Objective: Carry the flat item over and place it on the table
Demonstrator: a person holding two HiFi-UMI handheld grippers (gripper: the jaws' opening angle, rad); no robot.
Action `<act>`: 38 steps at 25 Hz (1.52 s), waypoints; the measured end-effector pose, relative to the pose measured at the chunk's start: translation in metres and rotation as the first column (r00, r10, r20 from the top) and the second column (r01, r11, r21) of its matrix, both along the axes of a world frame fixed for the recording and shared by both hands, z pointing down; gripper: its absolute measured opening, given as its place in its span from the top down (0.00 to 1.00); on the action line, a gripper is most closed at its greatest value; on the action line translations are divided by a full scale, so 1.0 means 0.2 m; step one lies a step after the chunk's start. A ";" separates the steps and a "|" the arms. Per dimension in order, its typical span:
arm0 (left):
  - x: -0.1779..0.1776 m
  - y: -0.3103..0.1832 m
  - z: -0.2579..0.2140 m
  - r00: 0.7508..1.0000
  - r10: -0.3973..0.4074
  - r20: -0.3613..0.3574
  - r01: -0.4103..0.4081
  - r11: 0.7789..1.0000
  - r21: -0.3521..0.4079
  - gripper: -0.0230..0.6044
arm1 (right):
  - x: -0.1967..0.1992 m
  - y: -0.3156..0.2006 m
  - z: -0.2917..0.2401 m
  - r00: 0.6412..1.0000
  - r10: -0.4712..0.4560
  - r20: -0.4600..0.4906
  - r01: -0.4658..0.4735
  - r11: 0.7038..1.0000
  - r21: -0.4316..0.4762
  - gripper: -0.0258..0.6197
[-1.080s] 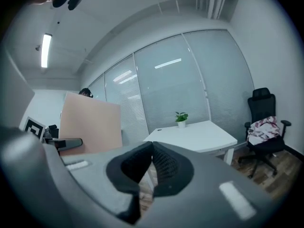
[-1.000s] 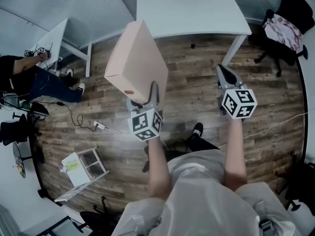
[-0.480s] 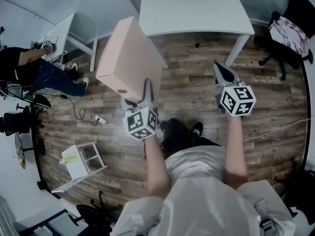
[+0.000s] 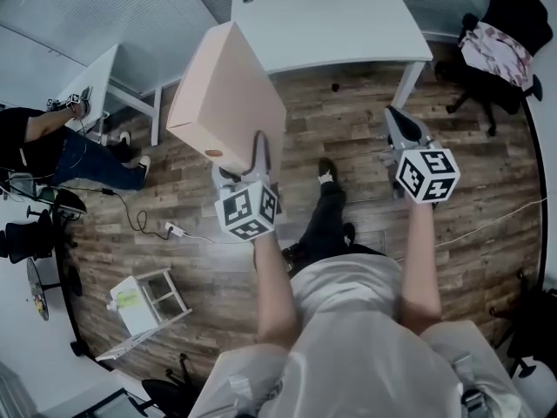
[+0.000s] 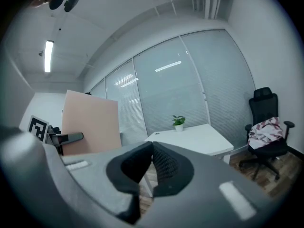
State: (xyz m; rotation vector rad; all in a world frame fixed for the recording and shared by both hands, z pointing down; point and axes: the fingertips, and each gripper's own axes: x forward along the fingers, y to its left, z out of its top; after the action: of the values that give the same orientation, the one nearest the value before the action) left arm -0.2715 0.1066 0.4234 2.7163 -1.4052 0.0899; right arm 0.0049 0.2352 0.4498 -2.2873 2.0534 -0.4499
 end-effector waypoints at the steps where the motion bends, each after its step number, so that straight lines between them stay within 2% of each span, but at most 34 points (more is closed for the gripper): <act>1: 0.03 -0.02 -0.01 1.000 0.007 0.002 -0.007 1.000 0.003 0.47 | 0.03 -0.01 -0.01 1.000 0.008 -0.001 -0.008 1.000 0.004 0.96; 6: 0.18 -0.13 -0.02 0.999 0.039 0.018 -0.039 0.999 0.012 0.47 | 0.17 -0.09 -0.01 0.999 0.033 0.003 -0.033 0.999 -0.001 0.96; 11: 0.32 -0.20 0.03 0.998 0.063 -0.006 -0.063 0.998 -0.004 0.47 | 0.27 -0.19 0.03 1.000 0.019 0.003 -0.018 1.000 -0.017 0.96; 15: 0.43 -0.34 0.08 0.998 0.059 0.036 -0.059 0.998 -0.017 0.47 | 0.35 -0.32 0.06 1.000 -0.004 -0.008 0.003 0.999 -0.039 0.96; 22: 0.62 -0.59 0.10 0.998 0.063 0.030 -0.062 0.997 -0.041 0.47 | 0.52 -0.56 0.05 1.000 0.001 0.000 -0.001 0.999 -0.050 0.96; 25: 0.71 -0.71 0.13 0.998 0.069 0.010 -0.069 0.996 -0.060 0.47 | 0.62 -0.67 0.06 1.000 0.007 0.002 -0.007 0.998 -0.068 0.96; 30: 0.85 -0.92 0.15 0.997 0.069 -0.023 -0.071 0.995 -0.068 0.47 | 0.77 -0.86 0.00 0.997 -0.026 -0.077 0.018 0.994 -0.105 0.96; 33: 0.91 -1.08 0.11 0.996 0.055 -0.070 -0.060 0.995 -0.077 0.47 | 0.88 -1.00 -0.09 0.994 -0.016 -0.108 0.004 0.994 -0.112 0.96; 38: 1.01 -1.34 0.10 0.994 0.032 -0.103 -0.042 0.994 -0.101 0.47 | 0.99 -1.29 -0.13 0.996 -0.014 -0.089 0.006 0.995 -0.096 0.96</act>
State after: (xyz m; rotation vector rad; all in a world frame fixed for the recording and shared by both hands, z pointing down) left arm -0.0691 -0.1608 0.4437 2.6240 -1.2865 0.0254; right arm 0.2031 -0.0236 0.4238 -2.3940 2.1300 -0.4641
